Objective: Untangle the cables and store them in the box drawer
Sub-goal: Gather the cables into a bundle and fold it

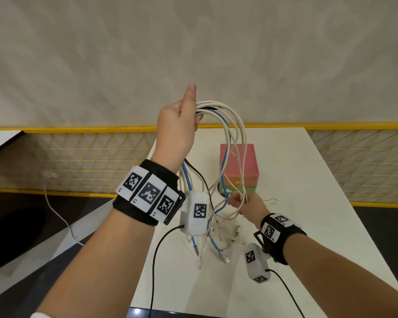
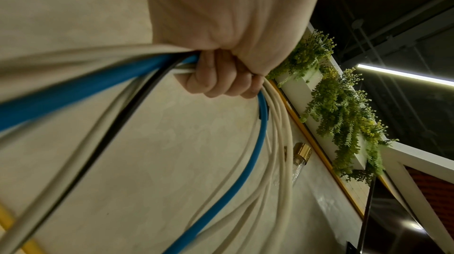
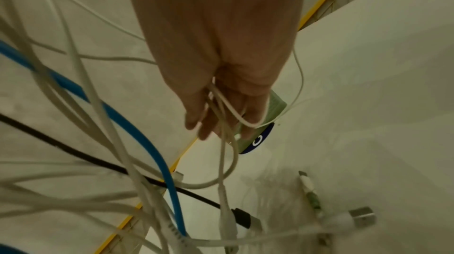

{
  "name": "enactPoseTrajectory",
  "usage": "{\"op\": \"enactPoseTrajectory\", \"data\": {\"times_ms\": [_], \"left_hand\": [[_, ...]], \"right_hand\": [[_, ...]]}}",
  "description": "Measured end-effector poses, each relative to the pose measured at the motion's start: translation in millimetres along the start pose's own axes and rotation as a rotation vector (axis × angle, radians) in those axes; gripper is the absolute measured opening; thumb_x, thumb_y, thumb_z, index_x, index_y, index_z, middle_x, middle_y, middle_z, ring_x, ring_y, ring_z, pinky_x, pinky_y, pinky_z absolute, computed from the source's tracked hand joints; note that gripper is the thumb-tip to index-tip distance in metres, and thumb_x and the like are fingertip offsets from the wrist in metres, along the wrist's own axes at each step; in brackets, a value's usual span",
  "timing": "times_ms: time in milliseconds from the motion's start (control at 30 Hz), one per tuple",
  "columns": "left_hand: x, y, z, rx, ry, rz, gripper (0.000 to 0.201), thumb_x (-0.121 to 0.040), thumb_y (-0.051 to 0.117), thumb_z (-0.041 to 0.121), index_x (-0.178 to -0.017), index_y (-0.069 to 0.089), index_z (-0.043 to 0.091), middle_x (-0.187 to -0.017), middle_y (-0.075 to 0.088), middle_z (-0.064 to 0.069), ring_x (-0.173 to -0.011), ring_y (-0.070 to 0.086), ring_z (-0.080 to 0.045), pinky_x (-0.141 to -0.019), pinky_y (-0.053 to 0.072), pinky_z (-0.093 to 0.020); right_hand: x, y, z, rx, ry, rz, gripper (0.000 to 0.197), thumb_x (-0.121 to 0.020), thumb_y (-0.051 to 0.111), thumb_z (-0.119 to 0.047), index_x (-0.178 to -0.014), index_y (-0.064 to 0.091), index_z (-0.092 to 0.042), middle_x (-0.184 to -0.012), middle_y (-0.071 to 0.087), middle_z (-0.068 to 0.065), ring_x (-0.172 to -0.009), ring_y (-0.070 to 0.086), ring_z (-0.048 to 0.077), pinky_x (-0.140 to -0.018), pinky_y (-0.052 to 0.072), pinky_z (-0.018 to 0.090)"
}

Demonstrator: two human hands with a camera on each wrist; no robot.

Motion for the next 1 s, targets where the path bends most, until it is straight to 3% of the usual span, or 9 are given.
{"op": "enactPoseTrajectory", "data": {"times_ms": [67, 200, 367, 467, 533, 667, 767, 867, 1000], "left_hand": [[-2.5, -5.3, -1.0, -0.009, 0.002, 0.011, 0.052, -0.101, 0.044, 0.040, -0.057, 0.033, 0.015, -0.060, 0.029, -0.009, -0.047, 0.034, -0.010, -0.048, 0.037, -0.009], [-8.5, -23.7, -10.1, -0.011, -0.035, 0.069, 0.049, -0.101, 0.045, 0.041, -0.062, 0.040, 0.013, -0.066, 0.032, -0.012, -0.051, 0.034, -0.012, -0.048, 0.038, -0.008], [-13.0, -36.0, -21.1, -0.054, -0.059, 0.131, 0.056, -0.100, 0.045, 0.042, -0.051, 0.031, 0.019, -0.050, 0.030, 0.001, -0.050, 0.039, -0.010, -0.050, 0.039, -0.009], [-14.6, -33.3, -24.9, -0.056, -0.066, 0.132, 0.057, -0.101, 0.044, 0.042, -0.050, 0.031, 0.019, -0.051, 0.030, 0.001, -0.050, 0.039, -0.010, -0.049, 0.039, -0.009], [-16.0, -32.3, -25.5, -0.050, -0.063, 0.135, 0.056, -0.101, 0.044, 0.042, -0.051, 0.031, 0.019, -0.052, 0.030, 0.000, -0.049, 0.038, -0.009, -0.049, 0.038, -0.009], [-19.0, -31.4, -23.4, -0.063, -0.046, 0.139, 0.054, -0.101, 0.043, 0.041, -0.054, 0.033, 0.016, -0.056, 0.031, -0.004, -0.046, 0.036, -0.007, -0.048, 0.037, -0.007], [-18.7, -28.2, -21.2, -0.079, -0.033, 0.131, 0.053, -0.102, 0.041, 0.041, -0.056, 0.033, 0.015, -0.057, 0.029, -0.006, -0.043, 0.035, -0.005, -0.046, 0.036, -0.005], [-20.2, -27.0, -18.7, -0.056, -0.021, 0.142, 0.053, -0.102, 0.042, 0.039, -0.055, 0.032, 0.015, -0.057, 0.028, -0.006, -0.042, 0.033, -0.006, -0.045, 0.035, -0.007], [-22.8, -24.5, -18.4, -0.053, -0.011, 0.158, 0.055, -0.102, 0.044, 0.038, -0.053, 0.031, 0.016, -0.055, 0.028, -0.005, -0.043, 0.033, -0.007, -0.046, 0.035, -0.009]], "right_hand": [[4.1, 5.3, -7.5, -0.135, -0.041, -0.029, 0.008, -0.092, 0.057, -0.007, -0.092, 0.063, -0.013, -0.087, 0.068, 0.004, -0.074, 0.067, 0.016, -0.062, 0.050, 0.027], [17.1, -14.1, -31.5, -0.263, -0.226, 0.030, 0.033, -0.090, 0.060, -0.004, -0.114, 0.042, -0.016, -0.101, 0.062, 0.004, -0.075, 0.072, 0.031, -0.070, 0.060, 0.044], [17.4, -29.7, -36.7, -0.233, -0.282, 0.019, 0.014, -0.093, 0.056, -0.006, -0.098, 0.057, 0.007, -0.085, 0.067, 0.013, -0.068, 0.072, 0.022, -0.073, 0.056, 0.040], [14.0, -33.8, -29.7, -0.240, -0.256, -0.007, 0.027, -0.098, 0.049, -0.017, -0.087, 0.064, 0.003, -0.071, 0.064, 0.004, -0.064, 0.061, 0.018, -0.072, 0.046, 0.034], [10.0, -36.1, -19.0, -0.306, -0.197, -0.043, 0.038, -0.099, 0.046, -0.022, -0.071, 0.060, 0.000, -0.072, 0.057, 0.011, -0.073, 0.055, 0.021, -0.080, 0.045, 0.037], [10.5, -44.5, -11.1, -0.240, -0.137, -0.094, 0.052, -0.098, 0.047, -0.016, -0.048, 0.058, -0.007, -0.069, 0.062, 0.007, -0.080, 0.054, 0.022, -0.084, 0.039, 0.031], [5.6, -60.5, -9.1, -0.001, -0.143, -0.034, 0.040, -0.098, 0.048, -0.021, -0.070, 0.071, -0.004, -0.081, 0.071, 0.007, -0.081, 0.061, 0.014, -0.084, 0.042, 0.026], [-5.3, -90.9, -0.8, 0.090, -0.118, 0.096, 0.016, -0.096, 0.048, -0.013, -0.099, 0.063, -0.009, -0.089, 0.070, 0.014, -0.071, 0.068, 0.024, -0.086, 0.053, 0.040], [-1.6, -121.6, -7.6, 0.375, -0.207, 0.199, 0.038, -0.085, 0.057, 0.003, -0.118, 0.049, -0.014, -0.088, 0.060, 0.008, -0.073, 0.064, 0.022, -0.070, 0.048, 0.030]]}}
Point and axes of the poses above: each hand's wrist, its own x-axis away from the middle knuckle, its own y-axis out of the palm, z = x × y, the point moved 10 cm from there along -x, towards the middle knuckle
